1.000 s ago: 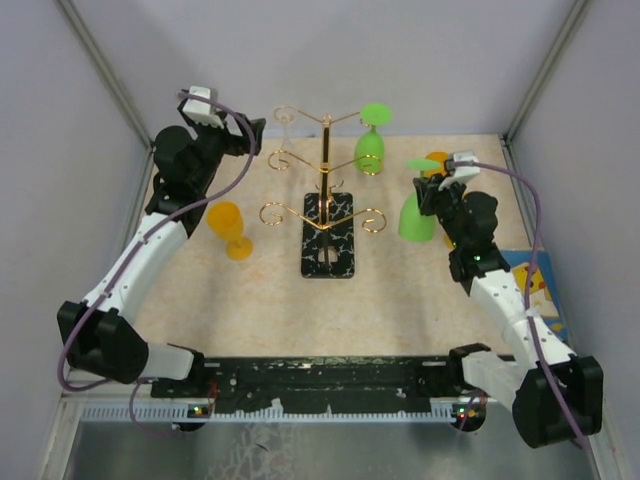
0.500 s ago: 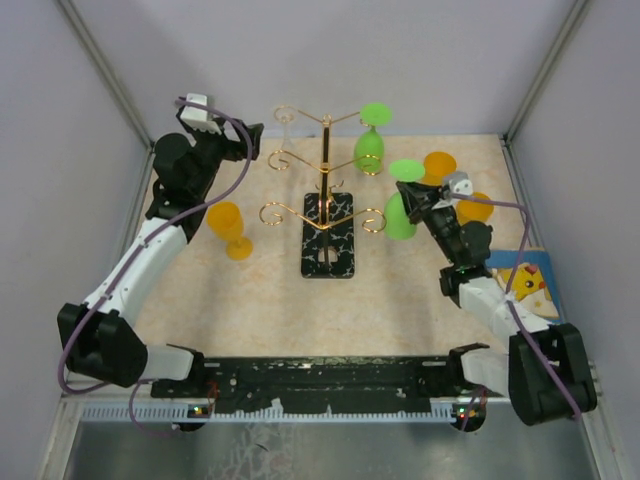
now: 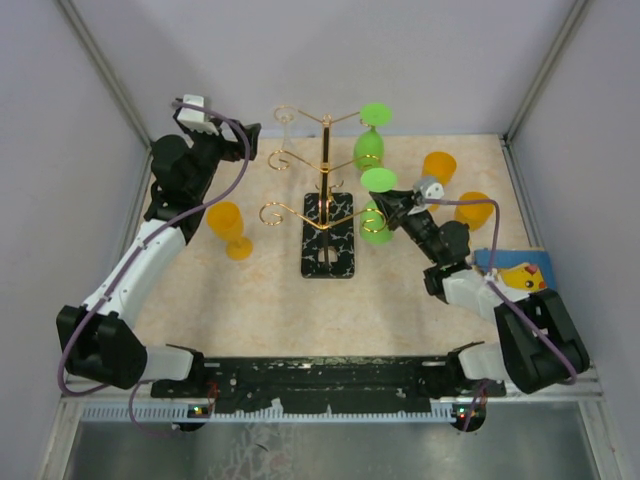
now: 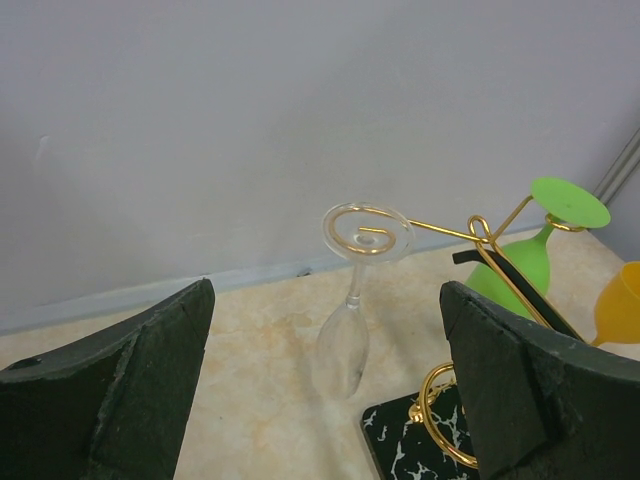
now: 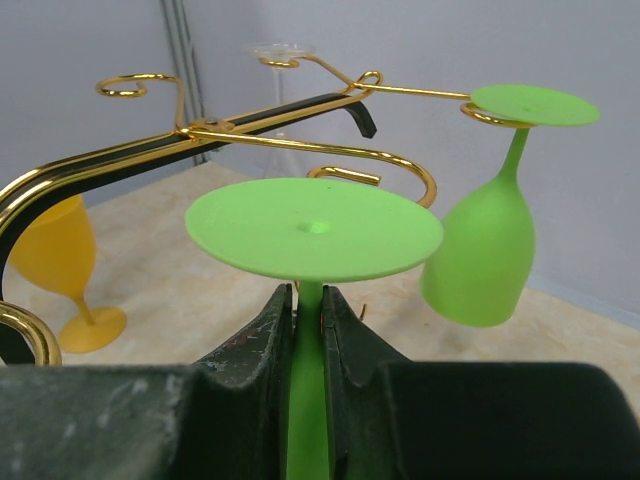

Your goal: Place the wine glass upside down on the wine glass rack

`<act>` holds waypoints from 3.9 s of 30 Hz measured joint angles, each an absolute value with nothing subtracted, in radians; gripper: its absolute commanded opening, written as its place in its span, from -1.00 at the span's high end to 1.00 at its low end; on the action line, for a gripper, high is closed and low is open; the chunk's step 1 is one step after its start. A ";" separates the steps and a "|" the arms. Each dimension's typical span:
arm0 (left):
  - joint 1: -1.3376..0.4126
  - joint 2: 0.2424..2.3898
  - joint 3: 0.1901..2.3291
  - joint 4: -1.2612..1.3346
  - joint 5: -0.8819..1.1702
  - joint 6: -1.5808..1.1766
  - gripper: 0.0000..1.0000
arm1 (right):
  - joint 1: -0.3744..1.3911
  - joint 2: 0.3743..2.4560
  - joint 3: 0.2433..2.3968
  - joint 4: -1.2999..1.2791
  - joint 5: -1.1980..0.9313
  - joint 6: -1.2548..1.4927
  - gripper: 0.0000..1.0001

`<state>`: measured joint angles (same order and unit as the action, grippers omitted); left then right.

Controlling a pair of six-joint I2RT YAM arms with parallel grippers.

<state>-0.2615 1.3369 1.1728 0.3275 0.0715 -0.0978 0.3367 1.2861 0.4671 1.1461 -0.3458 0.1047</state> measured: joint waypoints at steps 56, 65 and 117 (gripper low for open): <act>-0.261 1.337 1.159 0.337 0.067 -0.100 -0.99 | 0.386 1.602 0.641 1.357 -0.183 0.095 1.00; -0.261 1.337 1.145 0.336 0.063 -0.115 -0.99 | 0.386 1.438 0.563 1.254 -0.146 0.007 1.00; -0.244 1.238 1.199 -0.587 -0.214 -0.064 -0.98 | 0.406 0.903 0.695 0.028 0.342 0.045 -0.59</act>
